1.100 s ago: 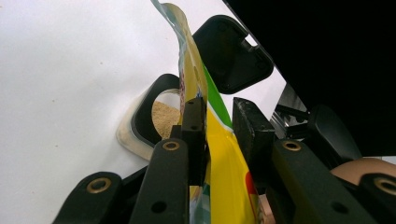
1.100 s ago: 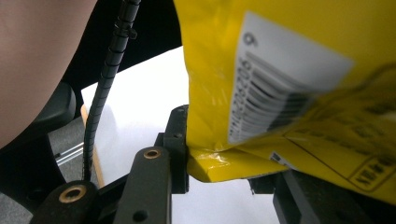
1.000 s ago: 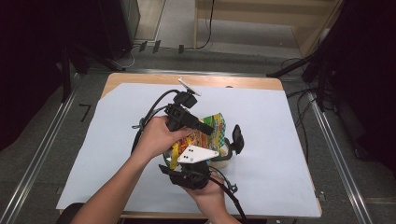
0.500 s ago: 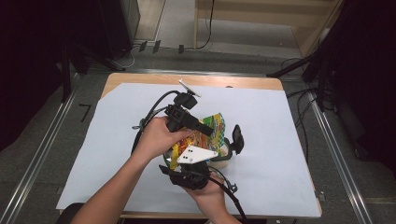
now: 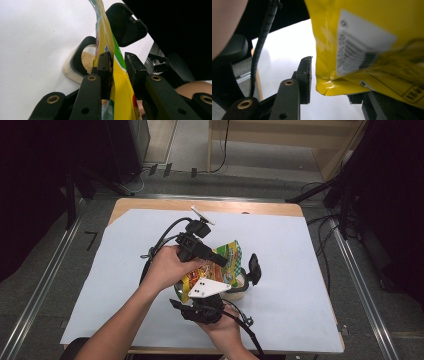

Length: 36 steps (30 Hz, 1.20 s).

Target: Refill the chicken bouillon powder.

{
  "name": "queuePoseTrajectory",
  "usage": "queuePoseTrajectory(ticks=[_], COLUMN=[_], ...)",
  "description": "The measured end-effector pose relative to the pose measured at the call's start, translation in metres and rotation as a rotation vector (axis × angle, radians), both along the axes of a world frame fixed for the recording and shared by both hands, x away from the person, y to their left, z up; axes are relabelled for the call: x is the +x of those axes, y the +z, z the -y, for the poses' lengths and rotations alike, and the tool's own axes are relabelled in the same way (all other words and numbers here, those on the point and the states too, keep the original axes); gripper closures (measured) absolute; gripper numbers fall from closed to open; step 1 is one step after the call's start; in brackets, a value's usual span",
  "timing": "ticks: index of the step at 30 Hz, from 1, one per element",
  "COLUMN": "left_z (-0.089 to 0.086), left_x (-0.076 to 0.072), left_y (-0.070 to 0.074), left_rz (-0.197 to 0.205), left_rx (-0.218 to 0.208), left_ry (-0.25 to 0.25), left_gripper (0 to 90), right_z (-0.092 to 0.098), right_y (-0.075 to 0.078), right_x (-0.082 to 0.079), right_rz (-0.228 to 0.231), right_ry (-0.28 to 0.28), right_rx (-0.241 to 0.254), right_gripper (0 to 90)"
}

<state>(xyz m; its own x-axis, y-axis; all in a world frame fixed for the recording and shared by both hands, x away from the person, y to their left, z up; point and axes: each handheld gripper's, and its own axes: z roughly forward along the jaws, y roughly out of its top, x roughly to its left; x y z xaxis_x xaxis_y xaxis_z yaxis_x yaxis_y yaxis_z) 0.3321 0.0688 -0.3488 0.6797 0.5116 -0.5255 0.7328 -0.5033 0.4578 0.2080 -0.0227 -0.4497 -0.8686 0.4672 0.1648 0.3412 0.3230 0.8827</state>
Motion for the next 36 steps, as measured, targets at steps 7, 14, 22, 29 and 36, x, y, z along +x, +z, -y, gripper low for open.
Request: queuePoseTrajectory(ticks=[7, 14, 22, 29, 36], left_z=[-0.001, 0.003, 0.005, 0.002, -0.004], left_x=[0.001, 0.004, 0.005, 0.006, 0.006], left_y=[-0.004, -0.011, -0.017, -0.015, -0.014], left_rz=[-0.011, -0.024, -0.022, 0.018, 0.034], left_rx=[0.008, 0.014, 0.019, 0.007, -0.012], left_ry=[-0.010, -0.031, -0.044, -0.046, -0.050], left_gripper=[76.1, 76.6, 78.1, 84.0, 87.9], right_z=[-0.003, -0.003, -0.006, -0.008, -0.009], right_y=[-0.008, -0.017, -0.028, -0.032, -0.033], right_x=[0.000, 0.001, 0.002, 0.003, 0.004], right_rz=[-0.008, -0.018, -0.036, -0.037, -0.033], right_ry=[0.022, 0.032, 0.051, 0.065, 0.062], right_rx=[-0.001, -0.015, -0.039, -0.058, -0.084], right_gripper=[59.7, 58.9, 58.5, 58.0, 56.9])
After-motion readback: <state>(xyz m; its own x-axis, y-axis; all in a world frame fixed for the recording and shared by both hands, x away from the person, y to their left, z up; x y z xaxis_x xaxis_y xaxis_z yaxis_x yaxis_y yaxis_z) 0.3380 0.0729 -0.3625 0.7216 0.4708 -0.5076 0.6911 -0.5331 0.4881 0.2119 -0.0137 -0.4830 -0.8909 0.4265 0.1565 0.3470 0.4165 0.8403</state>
